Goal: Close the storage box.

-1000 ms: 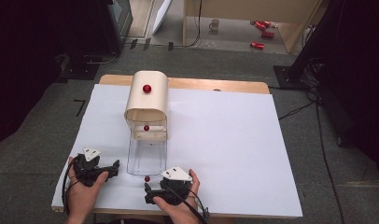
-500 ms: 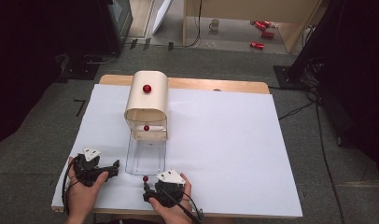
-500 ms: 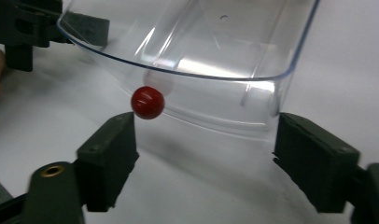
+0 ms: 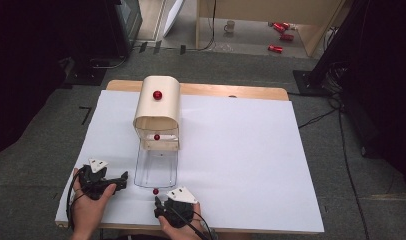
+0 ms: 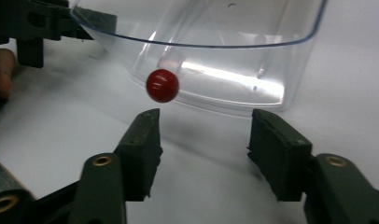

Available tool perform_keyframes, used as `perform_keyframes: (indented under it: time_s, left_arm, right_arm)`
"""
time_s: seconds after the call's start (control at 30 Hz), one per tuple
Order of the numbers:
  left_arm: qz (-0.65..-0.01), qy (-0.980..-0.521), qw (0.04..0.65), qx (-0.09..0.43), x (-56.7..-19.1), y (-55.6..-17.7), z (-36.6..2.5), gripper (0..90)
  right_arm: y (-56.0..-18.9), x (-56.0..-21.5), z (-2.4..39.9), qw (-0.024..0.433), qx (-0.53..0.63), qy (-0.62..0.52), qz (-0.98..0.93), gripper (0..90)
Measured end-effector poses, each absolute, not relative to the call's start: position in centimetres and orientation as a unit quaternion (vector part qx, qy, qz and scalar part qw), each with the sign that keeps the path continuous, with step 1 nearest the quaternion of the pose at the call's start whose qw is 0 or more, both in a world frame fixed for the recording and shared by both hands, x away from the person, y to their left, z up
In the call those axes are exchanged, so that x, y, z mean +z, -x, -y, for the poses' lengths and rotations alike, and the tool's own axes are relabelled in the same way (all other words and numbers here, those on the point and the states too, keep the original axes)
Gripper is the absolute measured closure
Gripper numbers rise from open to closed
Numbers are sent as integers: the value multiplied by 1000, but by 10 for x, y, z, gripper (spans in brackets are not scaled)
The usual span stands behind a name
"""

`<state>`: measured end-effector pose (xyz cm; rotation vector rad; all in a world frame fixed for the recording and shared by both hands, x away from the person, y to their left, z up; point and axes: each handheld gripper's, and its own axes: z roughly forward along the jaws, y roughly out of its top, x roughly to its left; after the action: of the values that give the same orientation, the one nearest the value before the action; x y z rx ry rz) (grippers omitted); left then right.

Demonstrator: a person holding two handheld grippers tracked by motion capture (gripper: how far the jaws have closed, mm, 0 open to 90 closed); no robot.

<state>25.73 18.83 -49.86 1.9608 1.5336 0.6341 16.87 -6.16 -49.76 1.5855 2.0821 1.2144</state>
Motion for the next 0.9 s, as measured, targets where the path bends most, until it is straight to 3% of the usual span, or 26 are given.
perform_keyframes:
  time_s: [0.13,0.47,0.9]
  left_arm:
    - [-573,-732,282,237,-499,-257,-188,0]
    - [-573,-732,282,237,-499,-257,-188,0]
    - [-573,-732,283,237,-499,-257,-188,0]
  right_arm:
    - [-170,-498,57,121,428,-539,-715,577]
    - [-170,-495,48,115,442,-534,-712,721]
    - [-176,-491,48,122,447,-538,-705,754]
